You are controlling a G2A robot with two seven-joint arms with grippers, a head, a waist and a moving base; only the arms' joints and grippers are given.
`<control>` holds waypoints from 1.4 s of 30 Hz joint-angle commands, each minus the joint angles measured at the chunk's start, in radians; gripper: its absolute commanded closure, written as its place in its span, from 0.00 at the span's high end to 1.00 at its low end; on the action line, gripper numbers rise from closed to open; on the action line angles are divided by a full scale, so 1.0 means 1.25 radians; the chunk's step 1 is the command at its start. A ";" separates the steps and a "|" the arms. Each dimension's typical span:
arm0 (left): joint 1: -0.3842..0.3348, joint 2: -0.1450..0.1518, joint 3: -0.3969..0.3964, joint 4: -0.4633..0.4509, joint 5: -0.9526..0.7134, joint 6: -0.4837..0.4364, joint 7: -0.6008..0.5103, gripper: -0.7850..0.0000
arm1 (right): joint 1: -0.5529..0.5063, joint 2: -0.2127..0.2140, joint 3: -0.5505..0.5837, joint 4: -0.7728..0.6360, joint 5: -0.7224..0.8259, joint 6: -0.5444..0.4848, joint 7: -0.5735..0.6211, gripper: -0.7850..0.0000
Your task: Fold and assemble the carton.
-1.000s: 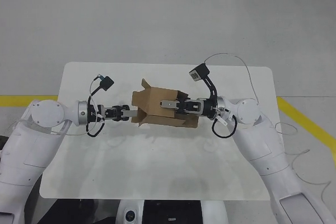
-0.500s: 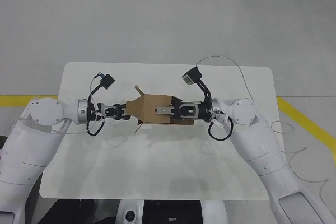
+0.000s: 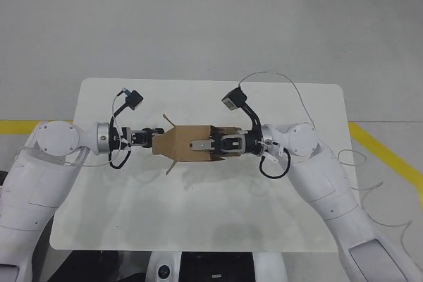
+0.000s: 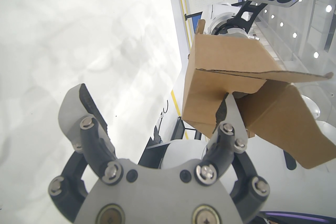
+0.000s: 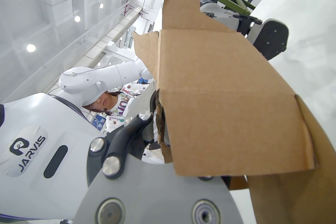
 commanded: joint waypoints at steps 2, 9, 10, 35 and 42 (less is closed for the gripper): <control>-0.004 -0.001 0.002 0.003 0.001 0.001 0.001 1.00 | 0.004 -0.001 -0.006 0.002 0.003 0.001 0.003 0.00; -0.012 -0.004 0.007 0.009 0.000 0.001 -0.001 1.00 | 0.014 -0.005 -0.016 0.012 0.010 -0.002 0.006 0.00; -0.012 -0.004 0.007 0.010 0.000 0.002 0.000 1.00 | 0.015 -0.005 -0.017 0.013 0.011 -0.003 0.006 0.00; 0.042 0.000 0.005 -0.040 0.049 -0.009 -0.006 1.00 | -0.032 0.002 0.051 0.015 -0.007 0.000 -0.187 0.00; 0.033 0.002 -0.018 -0.036 0.021 -0.001 -0.002 1.00 | -0.026 0.003 0.045 0.020 -0.048 0.031 -0.190 0.00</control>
